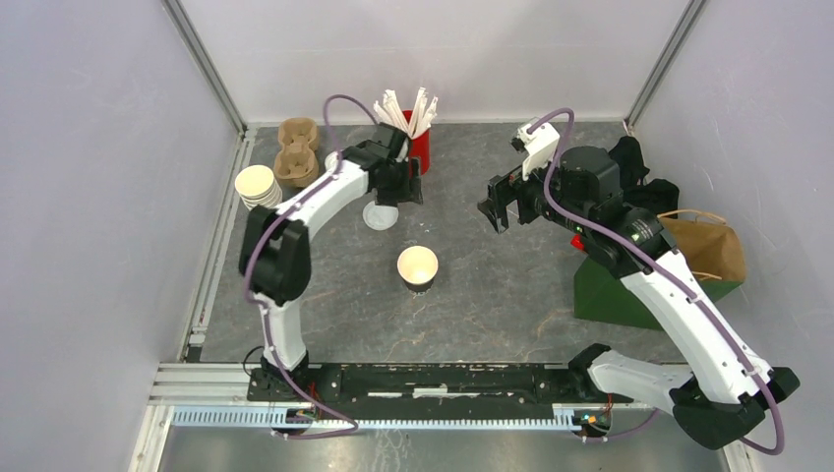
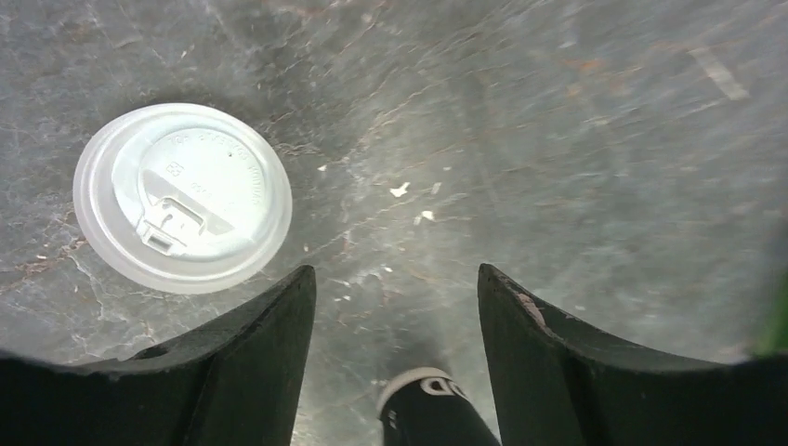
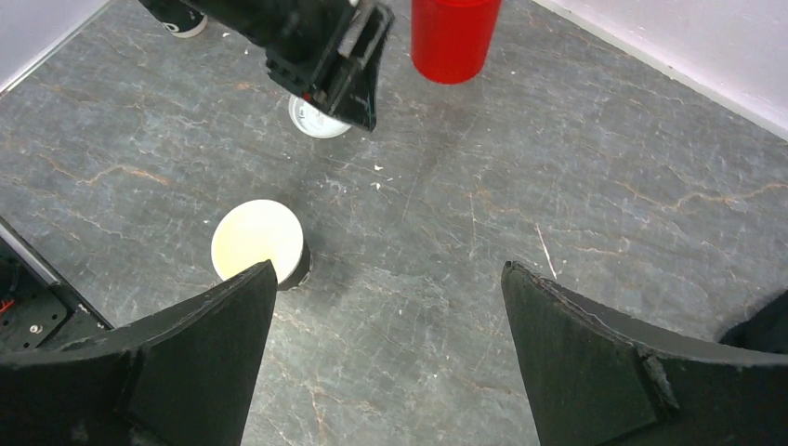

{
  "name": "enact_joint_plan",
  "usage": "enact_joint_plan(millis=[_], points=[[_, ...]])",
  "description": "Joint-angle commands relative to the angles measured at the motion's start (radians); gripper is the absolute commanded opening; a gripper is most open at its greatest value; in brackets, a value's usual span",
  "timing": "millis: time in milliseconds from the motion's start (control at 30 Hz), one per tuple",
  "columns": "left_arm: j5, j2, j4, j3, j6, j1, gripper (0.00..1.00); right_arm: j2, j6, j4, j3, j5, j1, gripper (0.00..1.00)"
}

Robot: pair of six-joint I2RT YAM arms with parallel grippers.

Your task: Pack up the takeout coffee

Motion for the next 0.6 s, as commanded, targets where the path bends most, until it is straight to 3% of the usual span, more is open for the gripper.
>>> enact_joint_plan(millis=[0,200,567], points=[[-0.175,0.102,-0.095,0.128,0.156,-0.037,0.7,-0.019,-0.002,0.005,-0.009,0.046,0.003,0.98],[-0.248,0.245,-0.158,0.219,0.153,-0.046,0.63,-0.01,-0.008,0.0,-0.005,0.071,0.002,0.98],[-0.27,0.337,-0.181,0.24,0.127,-0.048,0.5,0.026,-0.033,0.002,0.002,0.071,0.003,0.98]])
